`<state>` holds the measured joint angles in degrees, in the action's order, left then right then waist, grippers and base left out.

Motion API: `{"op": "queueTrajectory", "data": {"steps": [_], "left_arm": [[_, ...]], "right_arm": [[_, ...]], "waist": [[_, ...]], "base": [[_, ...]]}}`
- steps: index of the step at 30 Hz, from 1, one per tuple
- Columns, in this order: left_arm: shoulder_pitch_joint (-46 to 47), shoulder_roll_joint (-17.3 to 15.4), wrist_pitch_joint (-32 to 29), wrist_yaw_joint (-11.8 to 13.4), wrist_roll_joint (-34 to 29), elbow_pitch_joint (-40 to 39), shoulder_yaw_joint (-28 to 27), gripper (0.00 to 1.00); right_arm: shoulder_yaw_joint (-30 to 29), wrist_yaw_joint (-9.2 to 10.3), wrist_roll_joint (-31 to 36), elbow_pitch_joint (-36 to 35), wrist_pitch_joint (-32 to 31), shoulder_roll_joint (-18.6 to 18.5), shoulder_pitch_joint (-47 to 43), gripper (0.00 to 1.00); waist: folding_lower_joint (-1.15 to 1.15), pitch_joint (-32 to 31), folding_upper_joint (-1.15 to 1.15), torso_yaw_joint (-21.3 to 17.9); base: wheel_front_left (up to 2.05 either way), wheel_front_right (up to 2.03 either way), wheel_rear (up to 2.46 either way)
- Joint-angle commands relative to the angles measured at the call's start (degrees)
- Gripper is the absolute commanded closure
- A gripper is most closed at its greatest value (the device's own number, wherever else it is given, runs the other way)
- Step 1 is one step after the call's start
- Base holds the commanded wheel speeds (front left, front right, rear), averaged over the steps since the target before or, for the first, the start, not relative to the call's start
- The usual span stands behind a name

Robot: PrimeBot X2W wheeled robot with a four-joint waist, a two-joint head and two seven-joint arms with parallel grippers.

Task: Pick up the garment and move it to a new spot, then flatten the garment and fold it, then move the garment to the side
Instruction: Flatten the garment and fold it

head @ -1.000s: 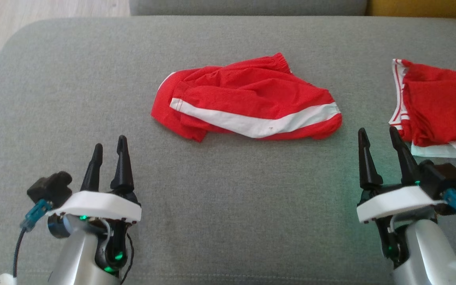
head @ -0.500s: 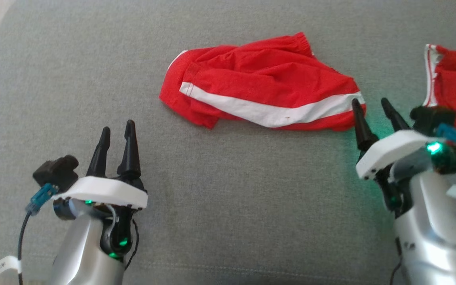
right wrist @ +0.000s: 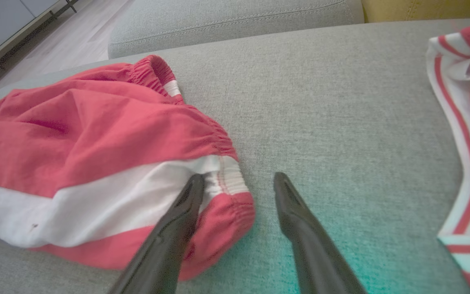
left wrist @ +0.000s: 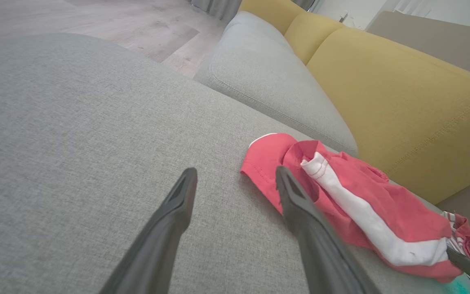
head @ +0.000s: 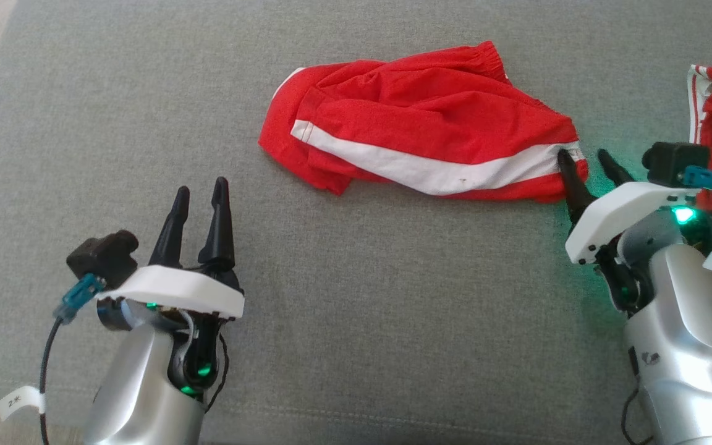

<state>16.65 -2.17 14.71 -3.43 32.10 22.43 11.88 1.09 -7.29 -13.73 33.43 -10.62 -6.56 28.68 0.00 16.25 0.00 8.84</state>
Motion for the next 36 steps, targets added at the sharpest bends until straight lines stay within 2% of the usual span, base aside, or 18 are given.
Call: {"op": "queueTrajectory", "data": {"steps": [1,10,19,28,36], "left_arm": [[1.76,-0.72,0.29,0.38,0.48,-1.87,-1.61,0.0],[2.43,-0.71,0.29,0.11,0.11,-1.66,-0.6,0.0],[5.37,-1.62,-2.97,-3.14,-1.16,0.71,7.25,0.0],[9.48,-4.19,-4.93,-0.96,-4.45,5.92,8.54,0.0],[12.11,-4.61,-4.95,-2.02,-4.65,8.52,10.06,0.0]], "right_arm": [[1.7,-0.2,-0.65,-1.47,0.02,-0.37,1.87,1.0],[4.05,-0.2,-1.11,-2.92,3.18,-1.65,0.7,1.0],[5.37,-0.2,-1.89,-6.26,3.81,0.14,-2.44,1.0],[6.47,-0.2,-2.22,-5.33,3.98,1.18,-0.2,1.0],[6.73,-0.2,-2.25,-4.31,4.4,0.96,0.72,1.0]], "waist": [[0.0,-0.02,0.0,-0.07],[0.0,-0.48,0.0,-1.33],[0.0,-0.58,0.0,-4.53],[0.0,0.22,0.0,-5.95],[0.0,0.51,0.0,-6.0]], "base": [[0.0,0.0,0.0],[0.0,0.0,0.0],[0.0,0.0,0.0],[0.0,0.0,0.0],[0.0,0.0,0.0]]}}
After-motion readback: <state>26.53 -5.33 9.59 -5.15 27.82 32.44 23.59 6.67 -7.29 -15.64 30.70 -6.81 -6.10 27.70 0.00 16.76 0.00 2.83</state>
